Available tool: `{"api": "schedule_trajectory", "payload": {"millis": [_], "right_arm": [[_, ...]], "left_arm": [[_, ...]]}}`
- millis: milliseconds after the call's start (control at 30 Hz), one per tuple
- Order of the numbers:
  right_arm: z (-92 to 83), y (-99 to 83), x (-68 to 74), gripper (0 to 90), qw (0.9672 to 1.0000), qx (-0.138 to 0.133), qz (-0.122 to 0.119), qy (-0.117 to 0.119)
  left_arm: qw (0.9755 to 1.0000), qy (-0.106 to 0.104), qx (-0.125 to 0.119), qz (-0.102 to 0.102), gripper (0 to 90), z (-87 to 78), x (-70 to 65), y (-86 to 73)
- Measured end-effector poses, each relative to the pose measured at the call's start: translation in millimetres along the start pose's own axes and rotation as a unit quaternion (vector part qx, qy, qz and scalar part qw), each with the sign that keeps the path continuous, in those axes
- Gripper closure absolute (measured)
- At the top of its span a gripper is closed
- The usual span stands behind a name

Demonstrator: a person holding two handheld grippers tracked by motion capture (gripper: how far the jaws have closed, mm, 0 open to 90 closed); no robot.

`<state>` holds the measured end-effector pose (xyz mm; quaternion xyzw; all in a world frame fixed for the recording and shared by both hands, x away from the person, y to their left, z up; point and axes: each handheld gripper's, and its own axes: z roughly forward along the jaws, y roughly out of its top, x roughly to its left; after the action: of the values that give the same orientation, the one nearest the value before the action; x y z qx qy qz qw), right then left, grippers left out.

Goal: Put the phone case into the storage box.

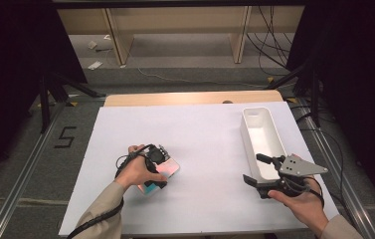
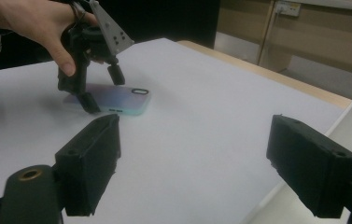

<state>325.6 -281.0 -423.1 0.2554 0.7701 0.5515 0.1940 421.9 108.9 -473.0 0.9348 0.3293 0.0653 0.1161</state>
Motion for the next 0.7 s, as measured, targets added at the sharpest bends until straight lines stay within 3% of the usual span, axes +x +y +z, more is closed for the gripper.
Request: {"api": "schedule_trajectory", "payload": {"millis": [700], "right_arm": [[0.6,0.8,1.9,18.3,1.0,0.002,-0.003,0.003]], "left_arm": [[0.9995,-0.029,0.015,0.002,9.7,-0.4,3.5,4.8]]}}
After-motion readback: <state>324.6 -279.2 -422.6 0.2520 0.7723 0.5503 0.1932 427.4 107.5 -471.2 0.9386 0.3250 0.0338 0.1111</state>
